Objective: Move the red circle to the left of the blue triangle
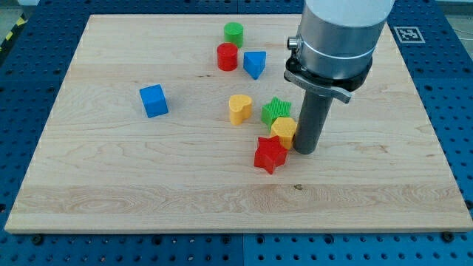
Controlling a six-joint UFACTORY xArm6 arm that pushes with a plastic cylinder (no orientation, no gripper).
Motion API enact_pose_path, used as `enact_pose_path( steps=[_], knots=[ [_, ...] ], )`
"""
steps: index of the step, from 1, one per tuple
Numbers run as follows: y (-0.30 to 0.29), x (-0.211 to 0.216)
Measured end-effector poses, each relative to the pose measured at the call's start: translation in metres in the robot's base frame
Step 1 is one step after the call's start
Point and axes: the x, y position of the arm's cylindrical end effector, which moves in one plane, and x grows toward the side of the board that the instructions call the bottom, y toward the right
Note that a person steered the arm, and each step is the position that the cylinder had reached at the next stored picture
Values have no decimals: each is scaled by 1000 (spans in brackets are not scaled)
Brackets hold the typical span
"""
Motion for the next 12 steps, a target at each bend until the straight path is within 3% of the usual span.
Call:
enact_pose_path(
  steps=[1,3,4,6,9,12],
  knots=[
    [-4,8],
    [-15,89],
    [-22,111],
    [-44,87],
    [-22,11],
    [-22,-33]
  ],
)
